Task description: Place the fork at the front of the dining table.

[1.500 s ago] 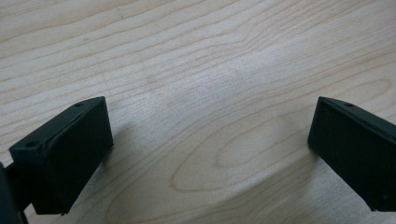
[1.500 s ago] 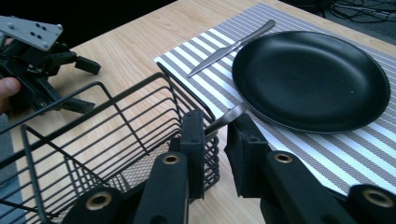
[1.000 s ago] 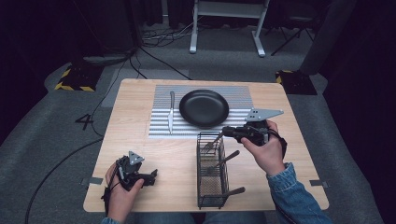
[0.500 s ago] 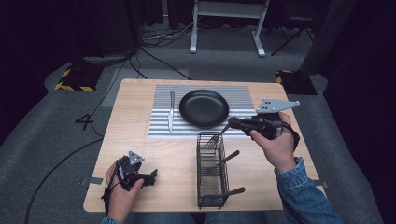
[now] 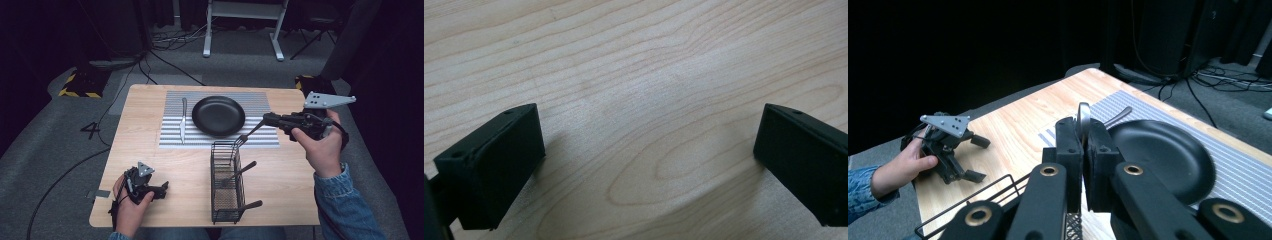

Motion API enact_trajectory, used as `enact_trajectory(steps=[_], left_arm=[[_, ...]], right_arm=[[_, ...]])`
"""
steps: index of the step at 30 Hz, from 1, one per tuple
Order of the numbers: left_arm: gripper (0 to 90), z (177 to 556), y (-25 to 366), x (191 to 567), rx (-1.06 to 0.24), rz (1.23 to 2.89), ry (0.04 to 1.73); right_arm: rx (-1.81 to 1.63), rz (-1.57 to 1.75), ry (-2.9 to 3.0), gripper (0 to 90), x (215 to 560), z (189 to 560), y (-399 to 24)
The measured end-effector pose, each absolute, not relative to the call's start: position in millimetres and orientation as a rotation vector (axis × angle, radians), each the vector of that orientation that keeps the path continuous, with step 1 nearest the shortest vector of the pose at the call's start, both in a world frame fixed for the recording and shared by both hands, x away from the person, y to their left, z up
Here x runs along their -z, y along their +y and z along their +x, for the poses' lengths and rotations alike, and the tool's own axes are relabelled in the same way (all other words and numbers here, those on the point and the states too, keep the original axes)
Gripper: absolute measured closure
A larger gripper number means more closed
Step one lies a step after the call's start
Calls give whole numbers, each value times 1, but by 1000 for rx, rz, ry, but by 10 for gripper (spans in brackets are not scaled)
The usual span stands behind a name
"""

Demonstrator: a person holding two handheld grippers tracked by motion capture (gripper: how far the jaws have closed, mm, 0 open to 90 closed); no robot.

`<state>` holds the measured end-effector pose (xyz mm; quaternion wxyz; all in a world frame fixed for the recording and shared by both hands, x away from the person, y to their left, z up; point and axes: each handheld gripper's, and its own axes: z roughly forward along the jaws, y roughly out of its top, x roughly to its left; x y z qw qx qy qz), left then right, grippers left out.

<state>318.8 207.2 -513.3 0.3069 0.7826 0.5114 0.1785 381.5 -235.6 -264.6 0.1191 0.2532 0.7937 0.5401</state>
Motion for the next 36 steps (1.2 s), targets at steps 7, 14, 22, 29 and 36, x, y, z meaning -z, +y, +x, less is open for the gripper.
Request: enact_trajectory(steps=[7, 14, 22, 29, 36], left_arm=[[1, 319, 207, 513, -473, 2073, 1353], [1, 319, 207, 513, -472, 2071, 1353], [0, 320, 207, 513, -473, 2073, 1355], [1, 320, 207, 513, -473, 2073, 1355], [1, 320, 207, 513, -473, 2074, 1354]], right_arm=[[-1554, 765, 2289, 871, 257, 382, -249], [-1502, 803, 2266, 870, 254, 391, -261], [-1459, 874, 2230, 871, 255, 408, -279], [-1414, 947, 2209, 871, 258, 428, -293], [-1385, 987, 2216, 870, 272, 451, -298]])
